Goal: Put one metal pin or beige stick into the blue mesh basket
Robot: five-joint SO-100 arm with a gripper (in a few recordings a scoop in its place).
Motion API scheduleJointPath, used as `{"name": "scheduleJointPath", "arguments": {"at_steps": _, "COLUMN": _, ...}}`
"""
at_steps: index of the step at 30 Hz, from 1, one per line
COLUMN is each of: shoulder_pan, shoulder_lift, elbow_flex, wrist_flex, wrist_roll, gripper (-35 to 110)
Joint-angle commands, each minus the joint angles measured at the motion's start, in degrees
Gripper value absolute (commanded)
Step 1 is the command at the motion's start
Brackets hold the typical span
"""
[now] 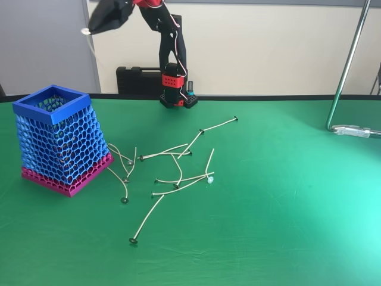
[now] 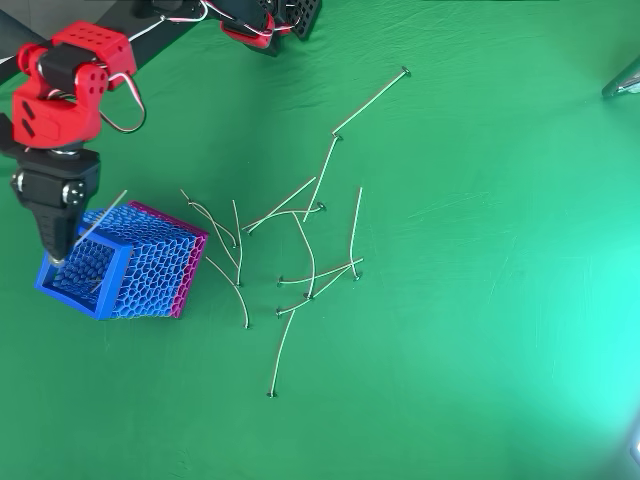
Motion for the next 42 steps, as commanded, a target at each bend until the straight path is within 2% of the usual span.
{"name": "scheduleJointPath", "arguments": {"at_steps": 1, "shoulder_pan": 3.78, "shoulder_lift": -1.76, "elbow_flex": -5.98, "wrist_flex": 0.18, "wrist_roll": -1.14, "gripper": 1}}
{"name": "scheduleJointPath", "arguments": {"at_steps": 16, "shoulder_pan": 5.63, "shoulder_lift": -18.9, "elbow_flex": -20.39, "wrist_flex": -4.48, "wrist_roll": -9.14, "gripper": 1}}
{"name": "scheduleJointPath", "arguments": {"at_steps": 23, "shoulder_pan": 6.15, "shoulder_lift": -24.08, "elbow_flex": -18.19, "wrist_flex": -6.15, "wrist_roll": -12.13, "gripper": 1}}
{"name": "scheduleJointPath", "arguments": {"at_steps": 42, "shoulder_pan": 8.61, "shoulder_lift": -24.87, "elbow_flex": -12.48, "wrist_flex": -3.96, "wrist_roll": -13.1, "gripper": 1}}
